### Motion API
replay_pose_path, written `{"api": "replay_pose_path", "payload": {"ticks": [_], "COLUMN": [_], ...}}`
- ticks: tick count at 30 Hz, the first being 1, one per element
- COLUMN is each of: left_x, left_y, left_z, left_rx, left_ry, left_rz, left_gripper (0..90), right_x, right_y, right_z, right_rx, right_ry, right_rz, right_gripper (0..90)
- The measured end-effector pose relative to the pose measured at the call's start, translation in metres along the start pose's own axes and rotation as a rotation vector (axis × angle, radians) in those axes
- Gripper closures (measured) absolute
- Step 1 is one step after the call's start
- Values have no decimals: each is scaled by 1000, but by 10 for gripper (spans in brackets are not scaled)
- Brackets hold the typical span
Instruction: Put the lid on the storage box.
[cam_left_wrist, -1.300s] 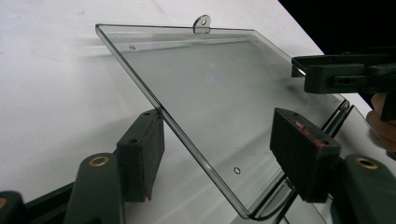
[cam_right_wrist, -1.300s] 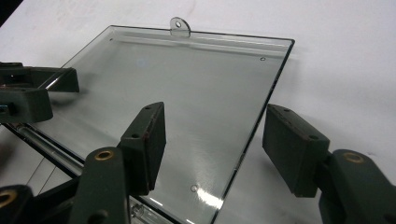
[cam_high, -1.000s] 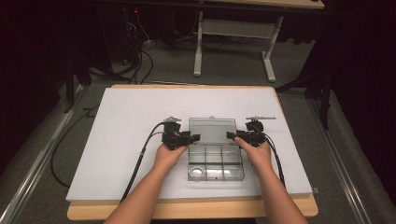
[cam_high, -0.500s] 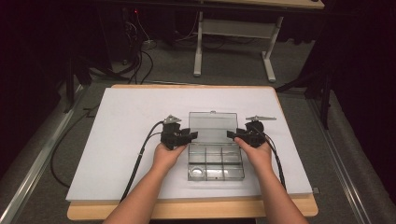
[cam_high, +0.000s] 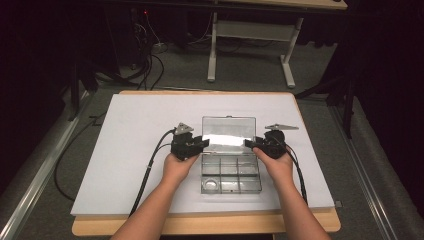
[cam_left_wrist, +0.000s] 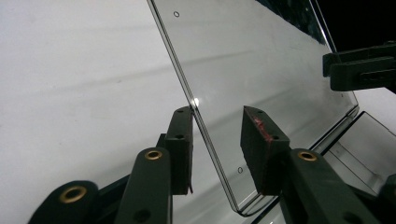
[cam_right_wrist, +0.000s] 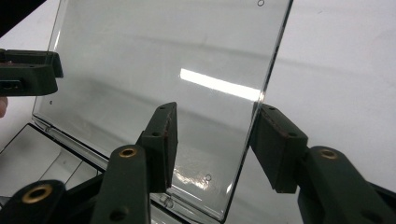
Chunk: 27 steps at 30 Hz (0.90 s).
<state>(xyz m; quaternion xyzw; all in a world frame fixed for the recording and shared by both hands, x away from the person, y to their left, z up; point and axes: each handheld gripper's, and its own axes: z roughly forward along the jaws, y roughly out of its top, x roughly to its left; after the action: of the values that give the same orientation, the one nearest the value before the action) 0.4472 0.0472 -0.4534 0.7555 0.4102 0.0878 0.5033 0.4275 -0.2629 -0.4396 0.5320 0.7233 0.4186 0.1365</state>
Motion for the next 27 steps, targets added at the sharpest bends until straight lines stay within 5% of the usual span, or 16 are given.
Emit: {"api": "replay_pose_path", "payload": {"ticks": [1, 2, 27], "left_x": [-7, -1, -9], "left_y": [0, 0, 2], "left_z": [5, -1, -25], "left_rx": [-76, -5, -45], "left_ry": [-1, 1, -36], "left_rz": [-88, 2, 67], "left_gripper": [655, 661, 740], "right_x": [0, 1, 16], "right_y": [0, 0, -5], "right_z": [-1, -1, -26], "right_rx": [-4, -9, -79], "right_ry": [-4, -5, -57], "right_rz": [-3, -6, -70], "right_gripper": [537, 540, 645]}}
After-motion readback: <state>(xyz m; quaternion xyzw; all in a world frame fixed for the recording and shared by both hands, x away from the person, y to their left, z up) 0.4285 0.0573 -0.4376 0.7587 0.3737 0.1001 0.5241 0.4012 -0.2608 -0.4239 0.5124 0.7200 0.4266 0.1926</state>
